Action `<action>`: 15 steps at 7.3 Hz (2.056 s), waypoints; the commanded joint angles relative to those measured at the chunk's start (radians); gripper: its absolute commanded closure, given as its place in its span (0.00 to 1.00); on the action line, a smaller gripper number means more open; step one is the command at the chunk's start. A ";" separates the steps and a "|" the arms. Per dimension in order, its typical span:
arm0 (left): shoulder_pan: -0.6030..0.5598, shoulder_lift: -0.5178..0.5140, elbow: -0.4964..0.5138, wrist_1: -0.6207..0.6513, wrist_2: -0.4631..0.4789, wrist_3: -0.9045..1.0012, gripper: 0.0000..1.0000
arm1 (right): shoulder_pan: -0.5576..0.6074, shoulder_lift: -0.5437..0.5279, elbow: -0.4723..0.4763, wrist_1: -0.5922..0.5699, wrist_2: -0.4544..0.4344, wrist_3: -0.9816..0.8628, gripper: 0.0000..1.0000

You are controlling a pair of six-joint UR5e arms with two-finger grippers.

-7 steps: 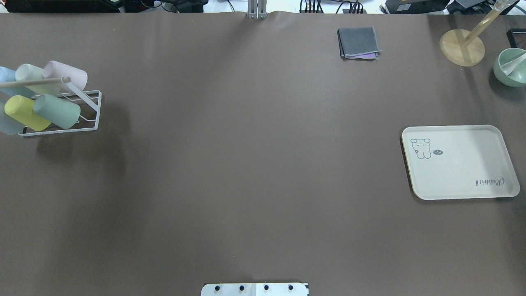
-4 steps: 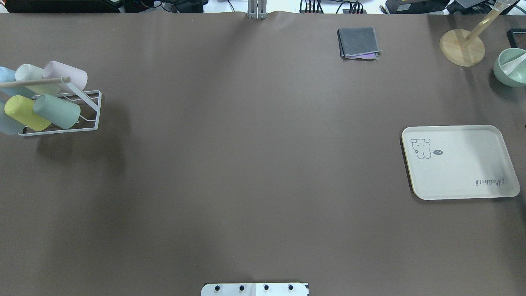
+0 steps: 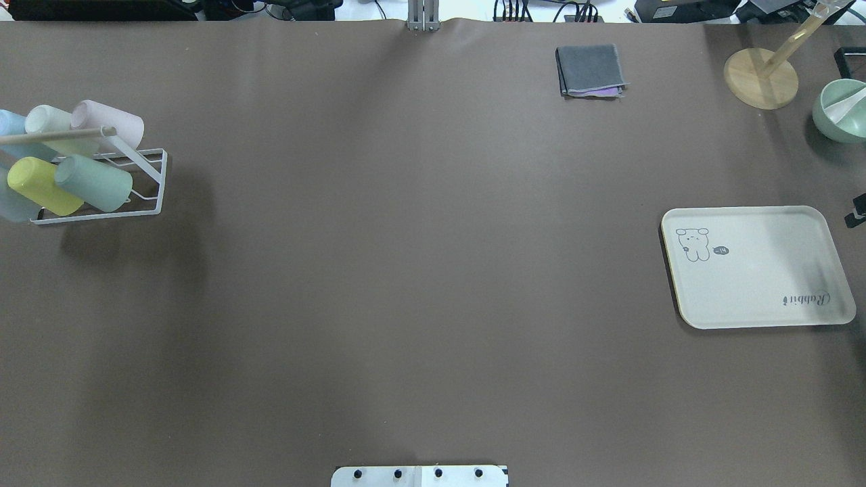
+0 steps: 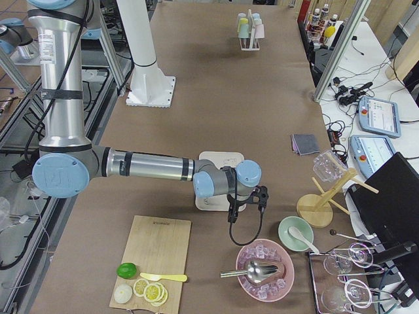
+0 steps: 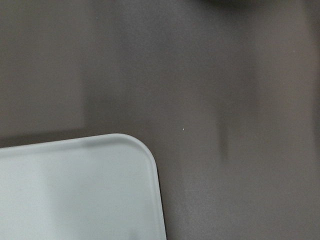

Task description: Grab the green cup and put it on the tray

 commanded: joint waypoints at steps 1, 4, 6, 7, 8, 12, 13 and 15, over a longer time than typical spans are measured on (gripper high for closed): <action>0.104 -0.029 -0.014 0.044 0.109 0.000 0.01 | -0.022 0.010 -0.033 0.031 0.003 0.010 0.02; 0.207 -0.068 -0.035 0.115 0.263 0.023 0.01 | -0.048 0.025 -0.064 0.041 0.001 0.039 0.05; 0.248 -0.074 -0.038 0.115 0.419 0.169 0.01 | -0.092 0.030 -0.131 0.192 0.000 0.137 0.06; 0.289 -0.077 -0.037 0.121 0.498 0.216 0.01 | -0.105 0.033 -0.136 0.216 0.000 0.163 0.15; 0.350 -0.077 -0.034 0.135 0.599 0.222 0.01 | -0.105 0.031 -0.136 0.216 0.001 0.162 0.26; 0.509 -0.144 -0.003 0.269 0.871 0.395 0.01 | -0.103 0.019 -0.129 0.219 0.006 0.153 1.00; 0.529 -0.202 0.067 0.296 0.909 0.440 0.01 | -0.103 0.014 -0.127 0.219 0.006 0.151 1.00; 0.579 -0.261 0.143 0.298 0.998 0.612 0.01 | -0.103 0.011 -0.142 0.268 0.018 0.103 1.00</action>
